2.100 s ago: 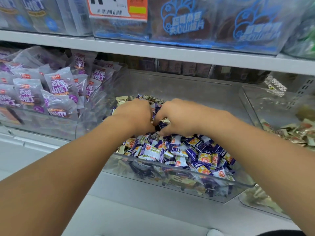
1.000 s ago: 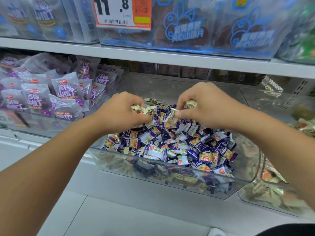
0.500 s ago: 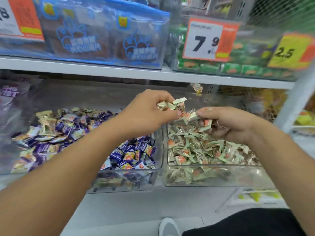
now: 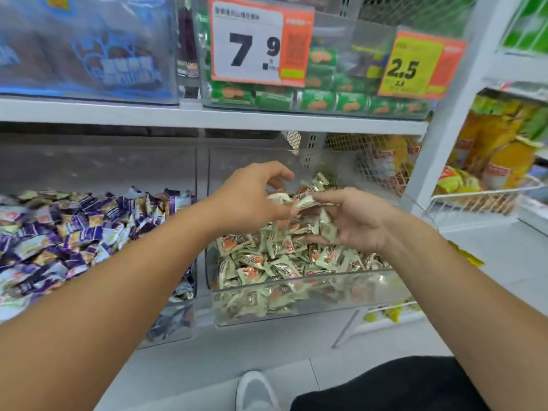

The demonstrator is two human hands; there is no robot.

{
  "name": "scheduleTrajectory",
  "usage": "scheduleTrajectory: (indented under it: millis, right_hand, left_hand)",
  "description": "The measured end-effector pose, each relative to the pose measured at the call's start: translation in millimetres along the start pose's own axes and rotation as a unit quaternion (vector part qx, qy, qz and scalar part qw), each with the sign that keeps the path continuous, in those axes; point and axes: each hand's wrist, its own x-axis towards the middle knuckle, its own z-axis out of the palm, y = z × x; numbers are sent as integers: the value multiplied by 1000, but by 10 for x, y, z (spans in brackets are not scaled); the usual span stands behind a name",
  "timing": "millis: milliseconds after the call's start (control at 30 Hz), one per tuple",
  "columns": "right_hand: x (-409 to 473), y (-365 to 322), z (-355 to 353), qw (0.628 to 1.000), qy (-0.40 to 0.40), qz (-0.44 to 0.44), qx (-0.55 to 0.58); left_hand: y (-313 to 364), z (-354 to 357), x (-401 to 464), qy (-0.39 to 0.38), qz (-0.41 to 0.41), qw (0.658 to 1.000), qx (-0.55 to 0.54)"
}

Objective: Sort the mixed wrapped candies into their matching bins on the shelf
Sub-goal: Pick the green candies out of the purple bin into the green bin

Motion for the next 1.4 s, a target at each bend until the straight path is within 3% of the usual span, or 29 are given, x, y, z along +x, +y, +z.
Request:
scheduleTrajectory:
  millis: [100,233,367,433,533,600,667,733,800,967,1133,1200,1400]
  right_hand:
    - [52,14,-89,990,51,-86,-96]
    - [89,49,-19,948,126,-228,-181]
    - [64,-1,203,854,199,-349,-330]
    - [-82,-37,449,805,172,-422,-379]
    - [-338,-22,980,742,49,-520,-420]
    - [-449,9,1377,711,-64,-518,-471]
    - [-448,51,1787,655,-164,-494,-547]
    - [-366,83,2187,607,-232,-482,-588]
    - [-295,100,2605,579,-282,-480,-596]
    - [-153,282,3512,507,-423,-422,-621]
    - [91,360,3783,435,-471,-378,-668]
    - [117,299,3734,411,-452,-343,-714]
    - [300,29,3361,445,-364,-266,-774]
  left_hand:
    - [-11,35,-12,0,12,1000,-13]
    - [-36,-63,-48,93,48,994,0]
    - [-174,-339,-211,161,57,985,18]
    - [-326,-517,-371,167,39,984,53]
    - [-623,-916,-719,155,-47,977,136]
    - [-823,-1284,-1029,123,-164,957,207]
    - [-1016,-1649,-1409,64,-304,911,273]
    - [-1129,-1909,-1805,15,-418,876,241]
    - [-1170,-2018,-2125,21,-479,867,137]
    - [-1204,-2042,-2423,99,-475,874,20]
    - [-1201,-1935,-2455,19,-431,874,225]
    - [-1240,-1841,-2421,-24,-424,874,238]
    - [-1373,-1855,-2307,-106,-408,871,250]
